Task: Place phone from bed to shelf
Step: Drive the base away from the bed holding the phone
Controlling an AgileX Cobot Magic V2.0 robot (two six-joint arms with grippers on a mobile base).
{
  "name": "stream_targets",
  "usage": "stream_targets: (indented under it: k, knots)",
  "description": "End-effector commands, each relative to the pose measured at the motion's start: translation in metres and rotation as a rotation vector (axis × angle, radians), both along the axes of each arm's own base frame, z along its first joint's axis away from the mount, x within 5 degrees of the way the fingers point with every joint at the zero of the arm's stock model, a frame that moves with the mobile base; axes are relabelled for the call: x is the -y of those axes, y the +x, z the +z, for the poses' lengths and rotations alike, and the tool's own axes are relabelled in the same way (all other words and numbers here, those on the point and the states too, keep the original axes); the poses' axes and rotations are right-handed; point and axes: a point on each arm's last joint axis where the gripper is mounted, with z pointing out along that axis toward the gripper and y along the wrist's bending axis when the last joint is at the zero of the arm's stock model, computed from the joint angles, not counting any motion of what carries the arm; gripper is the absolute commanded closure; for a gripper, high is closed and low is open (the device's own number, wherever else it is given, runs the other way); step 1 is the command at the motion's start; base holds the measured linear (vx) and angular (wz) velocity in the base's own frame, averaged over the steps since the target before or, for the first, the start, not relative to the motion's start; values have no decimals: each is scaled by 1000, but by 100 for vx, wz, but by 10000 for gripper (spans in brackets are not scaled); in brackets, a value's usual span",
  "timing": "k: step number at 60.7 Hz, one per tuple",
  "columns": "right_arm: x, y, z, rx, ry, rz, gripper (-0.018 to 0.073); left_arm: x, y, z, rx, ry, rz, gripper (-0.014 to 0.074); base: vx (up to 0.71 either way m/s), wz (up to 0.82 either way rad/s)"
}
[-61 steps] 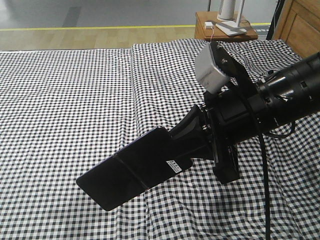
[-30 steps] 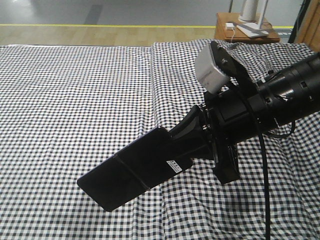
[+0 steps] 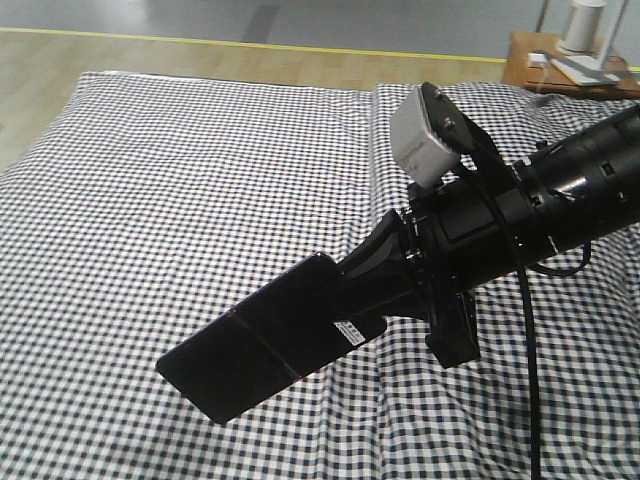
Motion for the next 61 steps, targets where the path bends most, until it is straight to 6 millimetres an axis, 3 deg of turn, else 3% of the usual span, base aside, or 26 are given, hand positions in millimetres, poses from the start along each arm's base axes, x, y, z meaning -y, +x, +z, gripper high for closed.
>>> stream_targets:
  k: [1,61]
  knots:
    - [0,-13,21,-2,86,46,561,0,-1,15,109,-10,-4,595,-7,35]
    - [0,-13,21,-2,86,46,561,0,-1,15,109,-10,-4,595,-11,45]
